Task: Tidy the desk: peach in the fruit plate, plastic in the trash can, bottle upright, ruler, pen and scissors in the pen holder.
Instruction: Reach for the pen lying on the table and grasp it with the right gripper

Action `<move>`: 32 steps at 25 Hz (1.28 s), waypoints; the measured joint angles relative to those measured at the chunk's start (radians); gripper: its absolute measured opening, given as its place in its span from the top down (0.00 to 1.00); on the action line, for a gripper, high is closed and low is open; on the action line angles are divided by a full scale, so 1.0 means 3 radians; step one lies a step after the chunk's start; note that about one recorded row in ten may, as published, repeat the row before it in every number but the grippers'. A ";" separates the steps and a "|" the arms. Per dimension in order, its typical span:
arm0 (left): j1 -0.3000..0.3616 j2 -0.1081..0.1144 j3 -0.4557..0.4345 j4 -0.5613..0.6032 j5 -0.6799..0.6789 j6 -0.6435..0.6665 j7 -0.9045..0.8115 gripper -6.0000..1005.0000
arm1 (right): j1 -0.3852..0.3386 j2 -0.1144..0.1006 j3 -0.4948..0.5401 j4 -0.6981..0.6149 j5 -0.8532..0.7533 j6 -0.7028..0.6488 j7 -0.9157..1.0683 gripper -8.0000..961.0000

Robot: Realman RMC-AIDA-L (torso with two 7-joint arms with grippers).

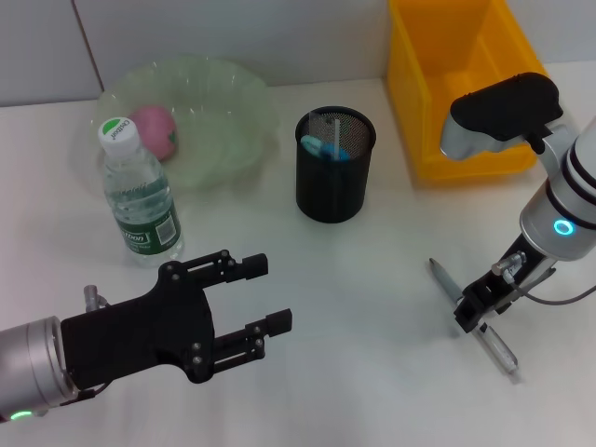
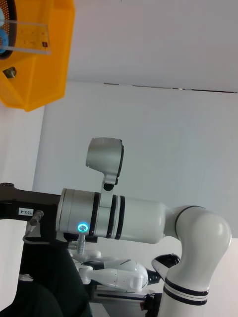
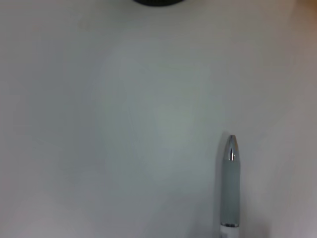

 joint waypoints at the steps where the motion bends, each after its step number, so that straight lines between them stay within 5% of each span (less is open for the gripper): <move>1: 0.0000 0.0000 0.0000 0.0000 0.0000 0.0000 0.0000 0.36 | 0.0001 0.0000 0.0000 0.0000 0.0000 -0.0001 0.0000 0.47; 28: 0.0000 -0.0005 0.0005 0.0000 0.0000 0.0004 0.0000 0.36 | 0.0049 -0.0002 0.0005 0.0117 0.0000 0.0001 -0.0001 0.48; 32: 0.0000 -0.0005 0.0005 0.0000 0.0000 0.0005 0.0000 0.36 | 0.0052 -0.0003 0.0005 0.0118 -0.0001 -0.0001 -0.0001 0.58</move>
